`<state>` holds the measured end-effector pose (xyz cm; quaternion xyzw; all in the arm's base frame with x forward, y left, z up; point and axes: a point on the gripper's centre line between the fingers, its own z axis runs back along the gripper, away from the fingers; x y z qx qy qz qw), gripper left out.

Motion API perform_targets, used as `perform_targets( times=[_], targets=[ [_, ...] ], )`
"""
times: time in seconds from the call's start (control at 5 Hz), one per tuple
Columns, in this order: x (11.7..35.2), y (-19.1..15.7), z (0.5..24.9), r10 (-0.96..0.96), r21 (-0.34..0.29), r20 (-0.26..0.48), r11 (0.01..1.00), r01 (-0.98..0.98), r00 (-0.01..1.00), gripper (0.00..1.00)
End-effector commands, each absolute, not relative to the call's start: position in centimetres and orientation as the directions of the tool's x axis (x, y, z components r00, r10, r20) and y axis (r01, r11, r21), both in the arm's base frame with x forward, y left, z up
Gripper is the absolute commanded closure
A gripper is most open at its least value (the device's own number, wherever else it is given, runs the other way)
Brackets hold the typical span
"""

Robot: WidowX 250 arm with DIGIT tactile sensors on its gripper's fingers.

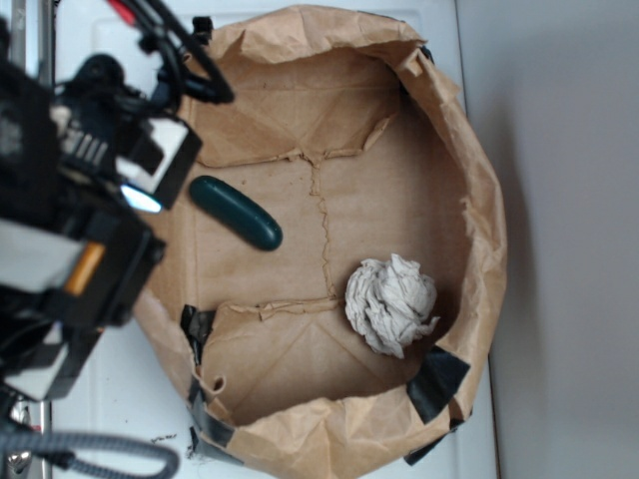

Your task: Grab the plastic pickle.

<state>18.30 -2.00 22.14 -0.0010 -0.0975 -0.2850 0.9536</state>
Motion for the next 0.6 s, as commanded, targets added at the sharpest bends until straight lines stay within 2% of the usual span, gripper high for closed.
perform_targets(
  times=[0.0,0.2,0.4],
  targets=[
    [18.3,-2.3,22.8,-0.538,0.065,0.205,0.841,0.537,0.818,0.0],
    [18.3,-2.3,22.8,-0.538,0.065,0.205,0.841,0.537,0.818,0.0],
    [20.9,-0.9,18.3,-0.546,0.049,0.163,0.836,0.546,0.821,0.0]
  ],
)
